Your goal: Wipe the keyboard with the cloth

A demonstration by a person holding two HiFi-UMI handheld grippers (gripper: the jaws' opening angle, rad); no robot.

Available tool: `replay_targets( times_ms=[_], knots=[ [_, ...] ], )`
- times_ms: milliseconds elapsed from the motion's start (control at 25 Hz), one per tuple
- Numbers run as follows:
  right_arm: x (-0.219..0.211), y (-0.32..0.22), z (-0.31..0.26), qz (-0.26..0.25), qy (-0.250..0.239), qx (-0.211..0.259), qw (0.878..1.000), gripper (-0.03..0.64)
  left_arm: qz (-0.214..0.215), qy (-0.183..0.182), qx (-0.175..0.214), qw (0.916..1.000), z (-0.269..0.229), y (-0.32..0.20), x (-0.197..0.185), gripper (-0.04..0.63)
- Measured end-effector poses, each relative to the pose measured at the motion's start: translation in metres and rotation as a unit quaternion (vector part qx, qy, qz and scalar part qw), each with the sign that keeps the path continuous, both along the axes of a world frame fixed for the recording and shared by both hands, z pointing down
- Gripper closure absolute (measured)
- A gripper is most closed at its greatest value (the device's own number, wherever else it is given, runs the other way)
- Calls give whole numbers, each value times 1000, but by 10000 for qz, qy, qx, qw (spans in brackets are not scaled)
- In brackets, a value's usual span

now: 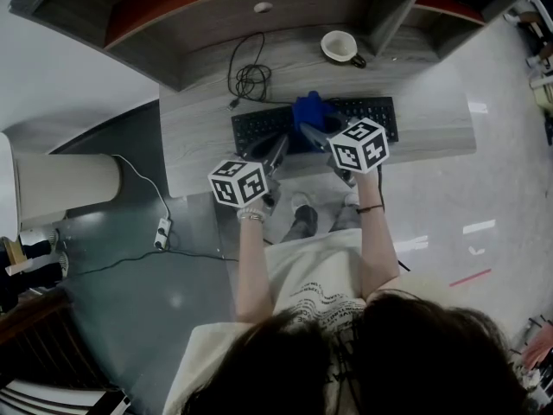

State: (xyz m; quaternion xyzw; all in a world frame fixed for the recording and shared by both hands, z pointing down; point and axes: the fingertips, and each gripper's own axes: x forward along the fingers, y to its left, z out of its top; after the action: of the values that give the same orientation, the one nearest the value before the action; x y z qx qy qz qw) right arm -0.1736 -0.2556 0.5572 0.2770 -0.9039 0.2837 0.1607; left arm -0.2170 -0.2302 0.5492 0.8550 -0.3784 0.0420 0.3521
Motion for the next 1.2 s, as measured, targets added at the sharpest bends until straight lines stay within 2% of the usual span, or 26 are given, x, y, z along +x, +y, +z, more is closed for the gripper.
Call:
replay_targets(
  times_ms=[600,1200],
  knots=[
    [-23,1,-3,-80,-47,37,10000,558,-4,-18,40,10000,0,0,-17,591],
    [-50,4,-3,-245,-185,12,9995,557,-212,-60,61,9997,-1,4,-43,592]
  ],
)
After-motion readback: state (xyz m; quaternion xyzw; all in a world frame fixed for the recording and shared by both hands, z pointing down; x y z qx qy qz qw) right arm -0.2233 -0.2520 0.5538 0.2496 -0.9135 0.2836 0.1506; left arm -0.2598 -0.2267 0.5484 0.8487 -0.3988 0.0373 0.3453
